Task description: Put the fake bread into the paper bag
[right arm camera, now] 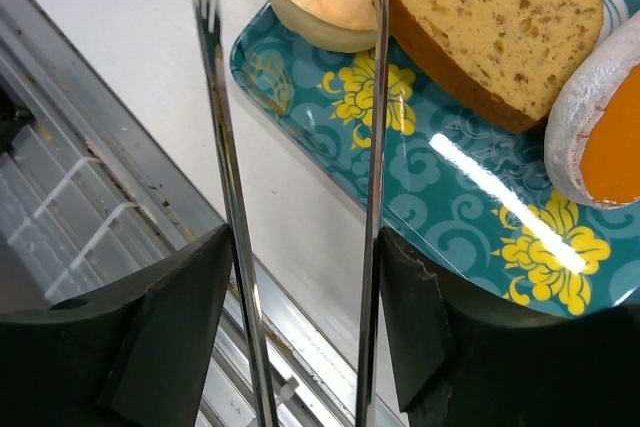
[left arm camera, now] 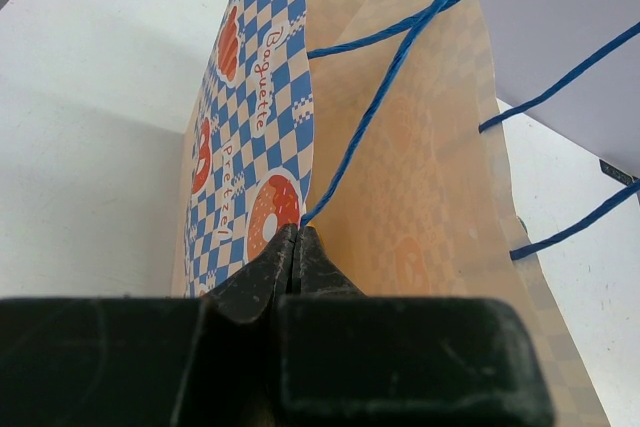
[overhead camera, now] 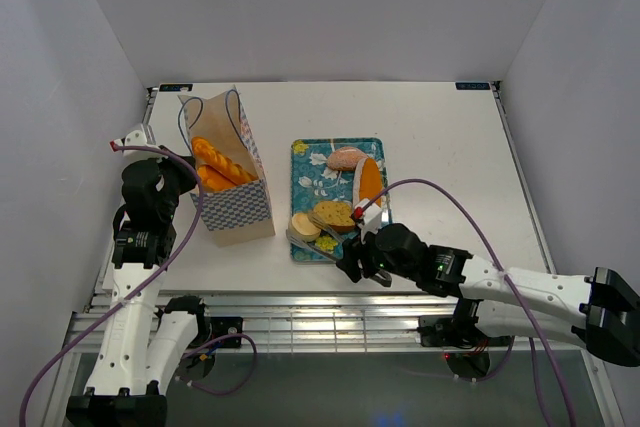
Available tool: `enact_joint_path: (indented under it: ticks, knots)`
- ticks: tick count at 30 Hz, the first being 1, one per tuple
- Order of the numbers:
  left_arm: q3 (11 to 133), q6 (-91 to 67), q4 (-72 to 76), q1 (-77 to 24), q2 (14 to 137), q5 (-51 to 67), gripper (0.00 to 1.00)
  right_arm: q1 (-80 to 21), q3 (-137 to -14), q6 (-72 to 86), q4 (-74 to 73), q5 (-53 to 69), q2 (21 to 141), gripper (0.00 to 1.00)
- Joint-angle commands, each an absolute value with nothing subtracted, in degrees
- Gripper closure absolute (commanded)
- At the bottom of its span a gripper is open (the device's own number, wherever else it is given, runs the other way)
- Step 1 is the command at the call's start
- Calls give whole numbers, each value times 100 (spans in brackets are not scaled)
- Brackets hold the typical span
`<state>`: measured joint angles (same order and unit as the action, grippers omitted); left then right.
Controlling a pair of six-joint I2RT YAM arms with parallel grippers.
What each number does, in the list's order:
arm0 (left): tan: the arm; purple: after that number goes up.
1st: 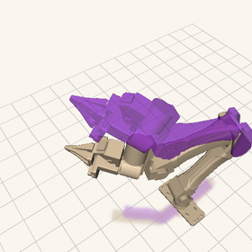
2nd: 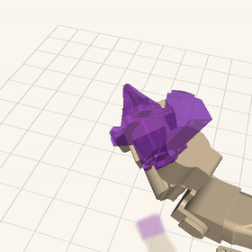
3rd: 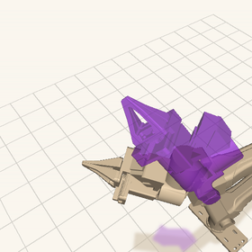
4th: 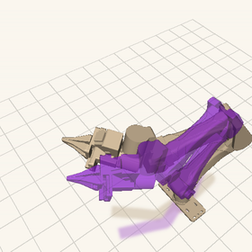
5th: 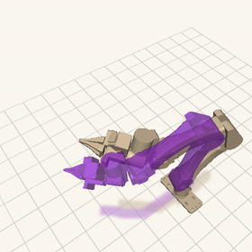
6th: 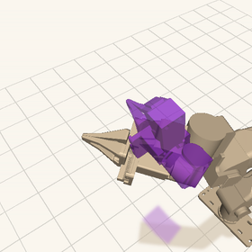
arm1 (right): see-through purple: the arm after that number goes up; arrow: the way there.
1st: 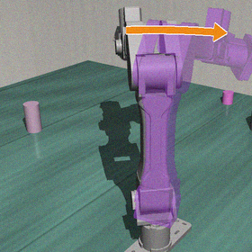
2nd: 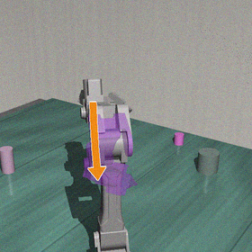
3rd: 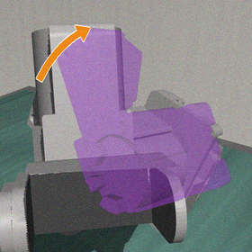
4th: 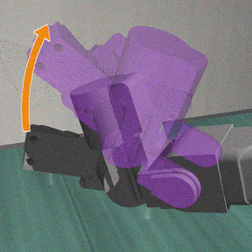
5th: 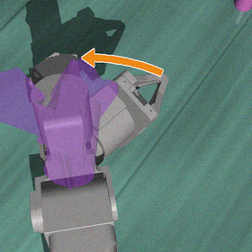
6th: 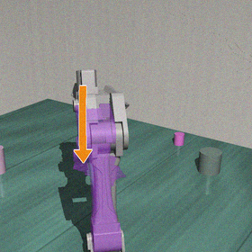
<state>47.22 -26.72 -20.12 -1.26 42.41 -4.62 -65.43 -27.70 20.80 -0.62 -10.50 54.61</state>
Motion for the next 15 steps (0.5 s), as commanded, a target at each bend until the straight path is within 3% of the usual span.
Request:
enact_joint_path:
  ticks: [1, 8, 15]
  knots:
    - [4720, -2610, -2074, -141, 4254, -457, 91, -6688, -3085, 2004, -193, -1722, 5493, 34]
    - [4720, -2610, -2066, -141, 4245, -448, 91, -6741, -3155, 1872, -140, -1556, 5651, 33]
    - [4720, -2610, -2074, -141, 4263, -448, 91, -6864, -3322, 1925, -360, -2178, 5933, 33]
